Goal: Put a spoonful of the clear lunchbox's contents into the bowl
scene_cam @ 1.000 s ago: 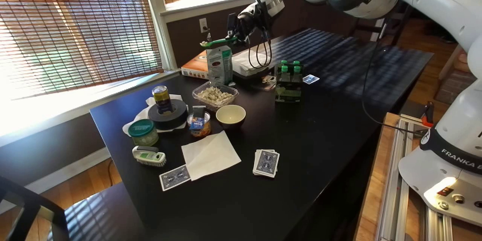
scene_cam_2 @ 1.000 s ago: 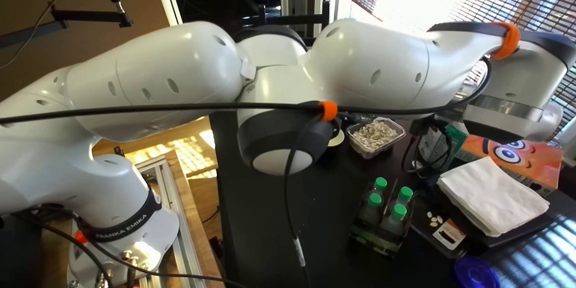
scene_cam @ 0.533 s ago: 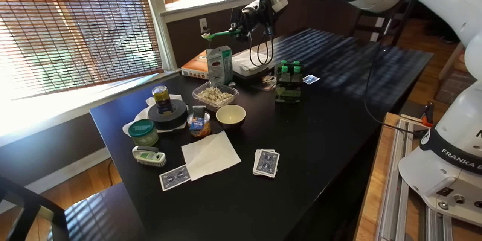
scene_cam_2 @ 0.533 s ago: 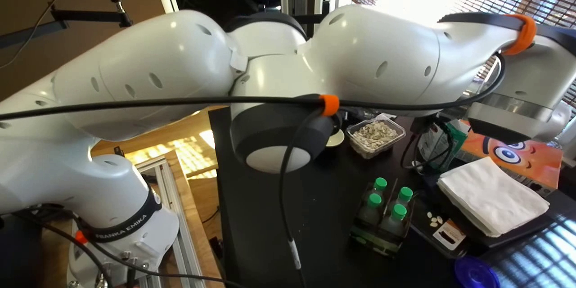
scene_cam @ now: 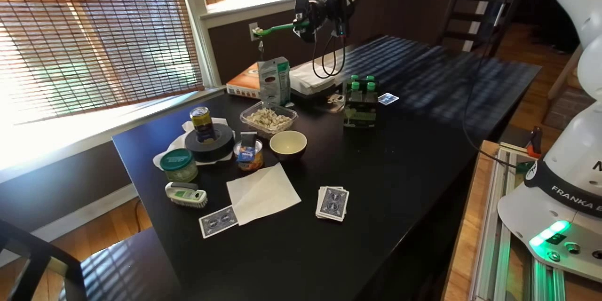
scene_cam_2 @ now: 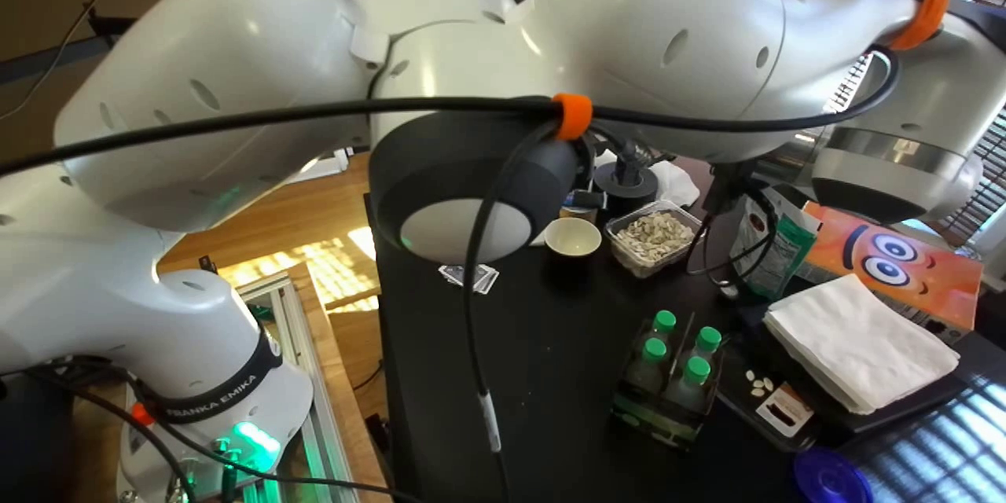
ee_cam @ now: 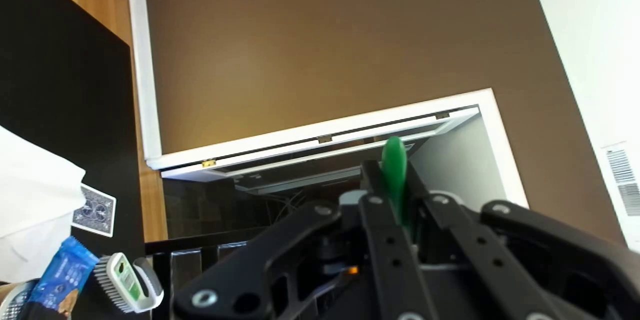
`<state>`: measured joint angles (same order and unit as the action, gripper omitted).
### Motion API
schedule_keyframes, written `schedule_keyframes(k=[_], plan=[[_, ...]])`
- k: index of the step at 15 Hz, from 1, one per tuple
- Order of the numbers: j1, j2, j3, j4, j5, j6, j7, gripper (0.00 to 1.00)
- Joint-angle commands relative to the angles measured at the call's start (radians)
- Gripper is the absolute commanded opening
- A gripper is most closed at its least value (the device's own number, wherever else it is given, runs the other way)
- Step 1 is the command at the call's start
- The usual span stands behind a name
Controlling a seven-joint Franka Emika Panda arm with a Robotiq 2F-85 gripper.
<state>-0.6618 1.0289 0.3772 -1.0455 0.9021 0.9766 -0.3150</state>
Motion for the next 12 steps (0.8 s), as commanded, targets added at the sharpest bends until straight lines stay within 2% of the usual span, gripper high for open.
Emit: schedule_keyframes(k=[1,9,10,12], plan=[[0.0,0.002,0.0,0.001,0.0,0.0,0.0,0.11],[-0.001,0.008,-0.002,0.002,0.0,0.0,0.0,0.11],[-0.001,0.008,-0.002,0.002,0.0,0.0,0.0,0.03],[0.002,0.007,0.0,-0.017,-0.005,-0.003,-0.015,0.03]])
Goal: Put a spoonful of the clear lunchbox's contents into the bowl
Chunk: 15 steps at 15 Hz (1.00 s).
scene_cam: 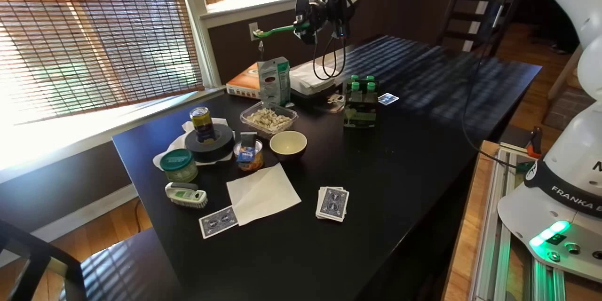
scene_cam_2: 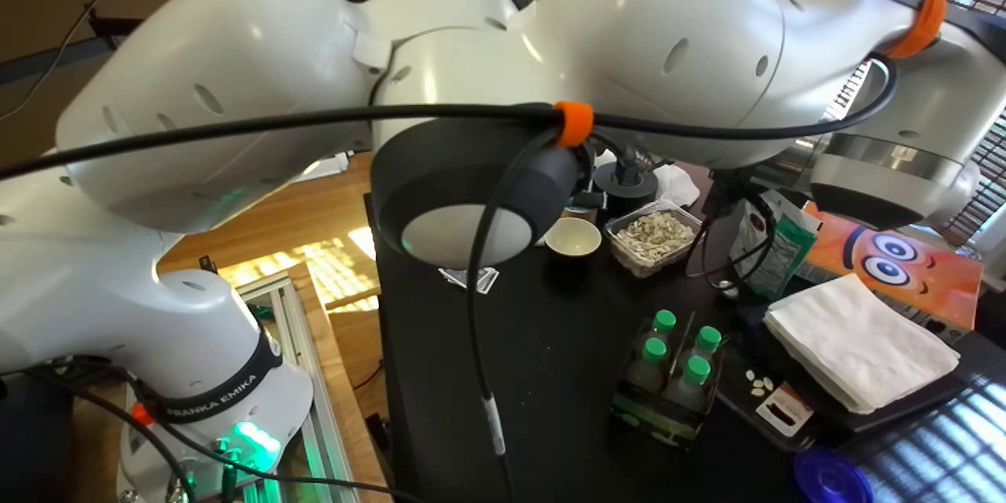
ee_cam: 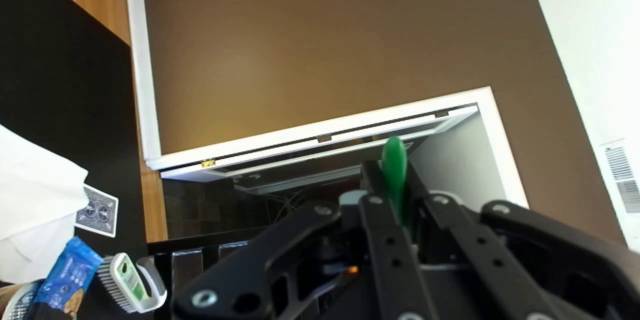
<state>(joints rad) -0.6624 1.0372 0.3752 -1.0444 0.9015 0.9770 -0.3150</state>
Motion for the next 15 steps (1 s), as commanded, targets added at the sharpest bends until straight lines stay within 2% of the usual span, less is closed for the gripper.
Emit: schedule_keyframes(k=[1,7,8,10,11,15], plan=[[0.002,-0.007,0.004,-0.035,-0.008,-0.01,-0.025,0.03],[-0.016,-0.035,0.006,-0.162,-0.028,-0.073,-0.108,0.03],[0.047,-0.059,-0.107,-0.171,0.034,-0.129,-0.155,0.03],[0.073,-0.081,-0.158,-0.219,0.018,-0.165,-0.224,0.03],[0.039,-0.086,-0.101,-0.255,-0.043,-0.135,-0.246,0.03],[0.063,-0.132,-0.101,-0.368,-0.114,-0.128,-0.351,0.03]])
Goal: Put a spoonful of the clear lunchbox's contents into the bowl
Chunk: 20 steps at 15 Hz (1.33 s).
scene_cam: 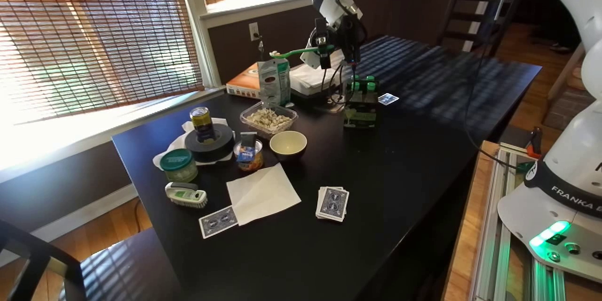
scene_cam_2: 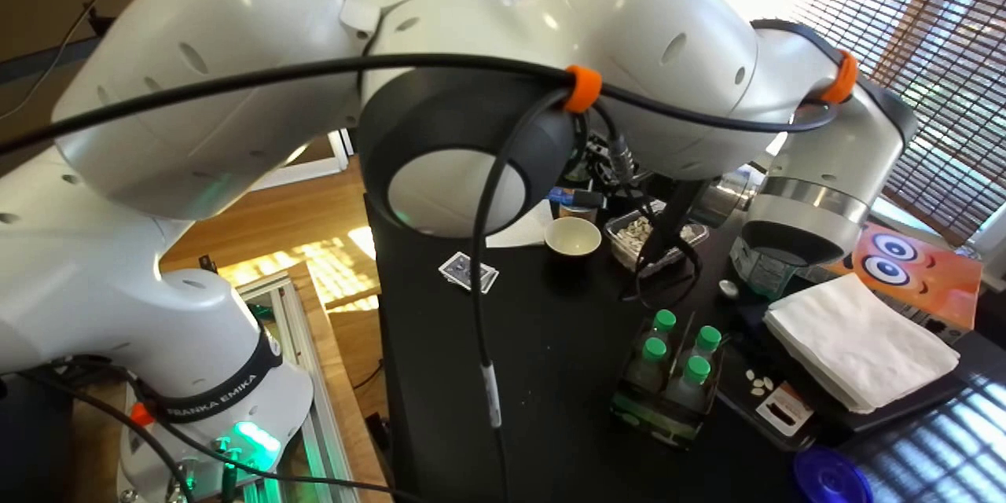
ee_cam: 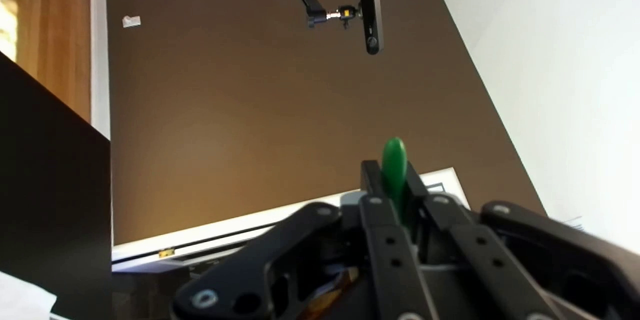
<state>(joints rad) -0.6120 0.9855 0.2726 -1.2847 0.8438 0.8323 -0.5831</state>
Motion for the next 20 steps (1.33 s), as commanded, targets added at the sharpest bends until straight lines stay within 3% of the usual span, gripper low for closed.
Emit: schedule_keyframes(k=[1,3,4,11,20], plan=[[0.018,-0.092,0.004,-0.154,-0.075,0.02,-0.101,0.03],[0.03,-0.118,0.004,-0.205,-0.115,0.03,-0.126,0.03],[0.082,-0.139,-0.063,-0.222,-0.098,0.017,-0.158,0.03],[0.218,-0.233,-0.226,-0.357,-0.012,0.116,-0.277,0.03],[0.287,-0.295,-0.328,-0.502,0.177,0.244,-0.294,0.03]])
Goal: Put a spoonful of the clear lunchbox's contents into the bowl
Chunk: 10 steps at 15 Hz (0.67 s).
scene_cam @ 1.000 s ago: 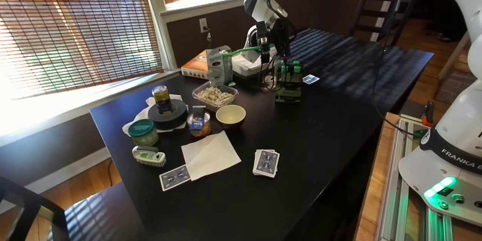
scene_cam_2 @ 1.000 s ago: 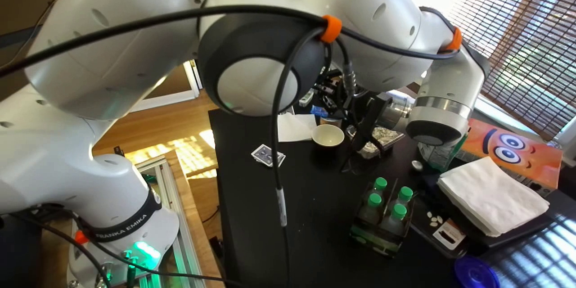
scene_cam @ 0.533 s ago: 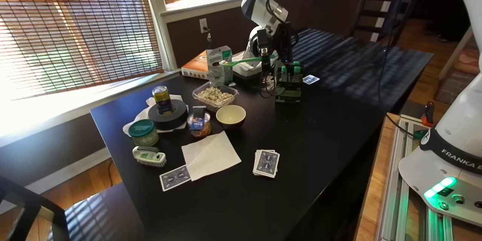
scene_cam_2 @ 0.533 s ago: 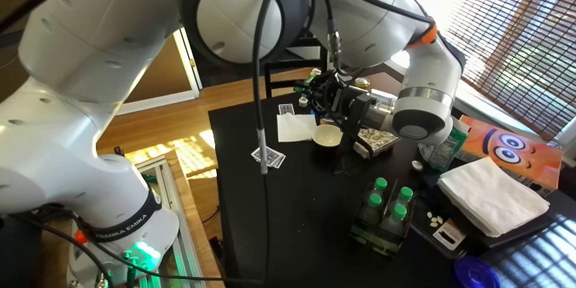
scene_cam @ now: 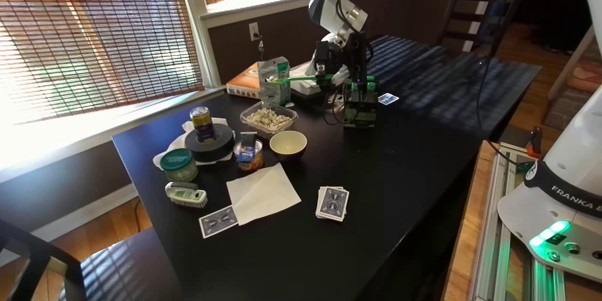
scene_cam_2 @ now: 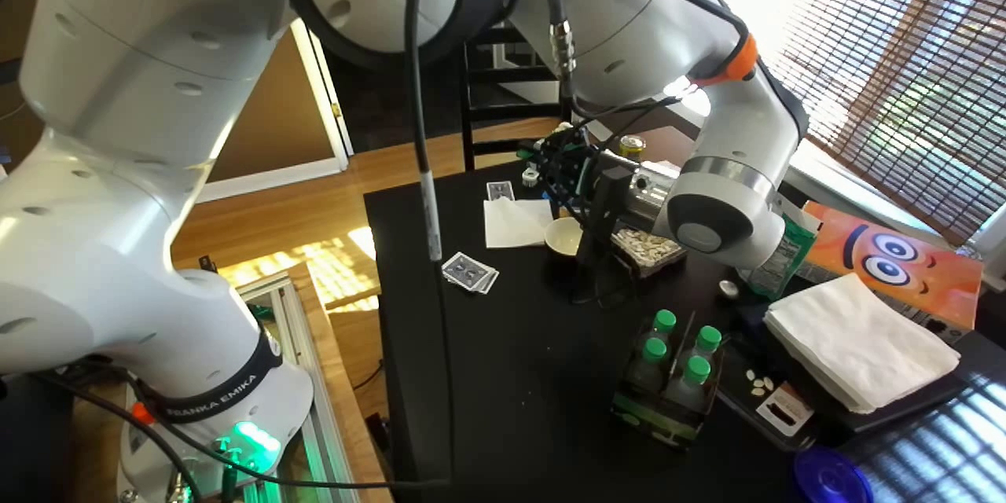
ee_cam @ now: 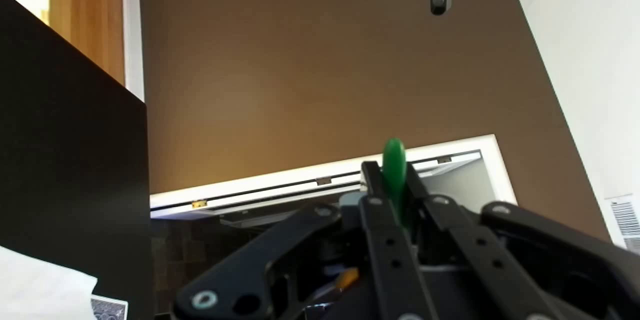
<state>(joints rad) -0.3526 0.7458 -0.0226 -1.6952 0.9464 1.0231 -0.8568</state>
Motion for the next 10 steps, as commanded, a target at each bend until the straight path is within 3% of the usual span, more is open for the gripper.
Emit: schedule_keyframes(k=[1,10], plan=[[0.032,-0.059,-0.038,-0.106,0.092,0.063,-0.026,0.03],[0.086,-0.09,-0.074,-0.222,0.206,0.251,-0.051,0.03]])
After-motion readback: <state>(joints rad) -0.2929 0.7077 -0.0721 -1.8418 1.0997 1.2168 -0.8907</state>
